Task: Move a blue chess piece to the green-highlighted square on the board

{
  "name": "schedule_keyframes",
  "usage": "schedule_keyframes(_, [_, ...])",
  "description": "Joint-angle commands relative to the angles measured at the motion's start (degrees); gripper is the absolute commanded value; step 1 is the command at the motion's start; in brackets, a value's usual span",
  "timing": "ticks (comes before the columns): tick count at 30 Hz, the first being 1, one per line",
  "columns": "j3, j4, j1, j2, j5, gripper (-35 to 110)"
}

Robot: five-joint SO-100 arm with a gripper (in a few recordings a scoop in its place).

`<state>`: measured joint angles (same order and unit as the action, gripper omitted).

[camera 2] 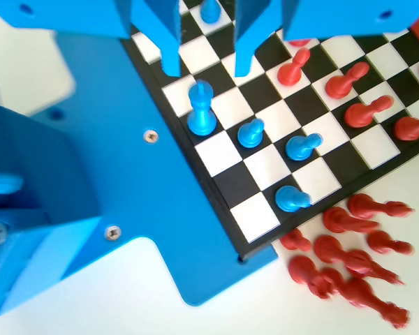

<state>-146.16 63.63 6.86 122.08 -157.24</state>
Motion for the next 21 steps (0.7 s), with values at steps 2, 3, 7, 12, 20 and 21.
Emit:
schedule_keyframes(2, [8.61,6.24,0.79,1.58,1.85,1])
schedule_keyframes(3, [9.40,6.86,0.62,1.85,3.08,1])
schedule_keyframes(7, [12.22,6.24,-1.93,3.16,14.68,1])
schedule_keyframes(12, [19.25,10.46,-3.87,6.50,29.79,1])
schedule_keyframes(20, [31.64,20.83,-5.10,14.59,44.65,1])
schedule_keyframes(21, [32.52,22.06,-5.10,16.00,45.70,1])
